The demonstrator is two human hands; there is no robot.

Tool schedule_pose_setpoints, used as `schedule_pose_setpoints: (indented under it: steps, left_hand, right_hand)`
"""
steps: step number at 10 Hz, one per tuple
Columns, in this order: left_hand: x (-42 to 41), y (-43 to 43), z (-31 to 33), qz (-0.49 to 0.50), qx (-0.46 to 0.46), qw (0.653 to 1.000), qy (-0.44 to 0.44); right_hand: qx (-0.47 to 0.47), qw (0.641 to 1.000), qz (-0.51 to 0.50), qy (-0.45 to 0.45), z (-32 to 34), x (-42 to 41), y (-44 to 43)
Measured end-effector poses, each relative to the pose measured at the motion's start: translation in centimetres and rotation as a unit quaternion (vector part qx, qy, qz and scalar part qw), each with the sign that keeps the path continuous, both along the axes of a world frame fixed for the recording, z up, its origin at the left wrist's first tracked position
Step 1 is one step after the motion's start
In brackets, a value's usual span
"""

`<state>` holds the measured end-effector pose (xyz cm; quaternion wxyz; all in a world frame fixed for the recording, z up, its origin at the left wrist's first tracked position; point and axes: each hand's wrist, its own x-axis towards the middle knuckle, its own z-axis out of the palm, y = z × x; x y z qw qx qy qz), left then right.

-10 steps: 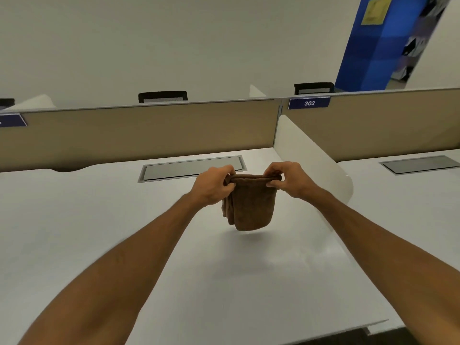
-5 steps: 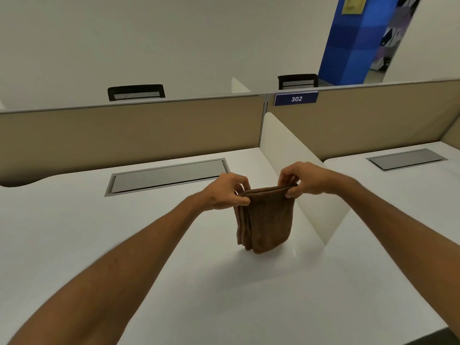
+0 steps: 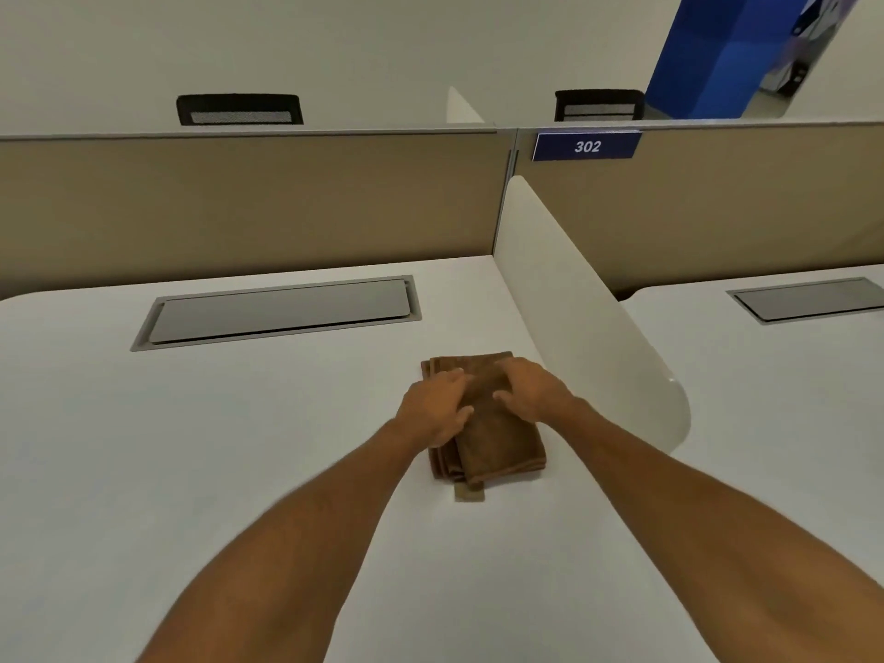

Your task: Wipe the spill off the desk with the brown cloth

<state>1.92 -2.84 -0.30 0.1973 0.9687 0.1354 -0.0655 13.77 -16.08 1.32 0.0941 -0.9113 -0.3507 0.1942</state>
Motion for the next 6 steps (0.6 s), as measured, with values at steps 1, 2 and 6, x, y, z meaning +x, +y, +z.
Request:
schedule_pose_setpoints:
  steps: [1,2,6]
  left_hand:
    - [-0.4,-1.0,-2.4,-0.027,0.051,0.997,0.048]
    - [-0.5,-0.8,-2.9,-0.018,0.056,0.997,0.049]
    - [-2.8,1.9,1.4,0.09,0.125,0.988,-0.014]
  right_hand:
    - [-0.064,0.998,0.025,0.008,-3.6,-1.2,-1.0]
    - [-0.067,0.997,0.029,0.003,-4.1,-1.2,-1.2]
    - [0.061,0.993,0.028,-0.094,1.7,-3.8,1.9]
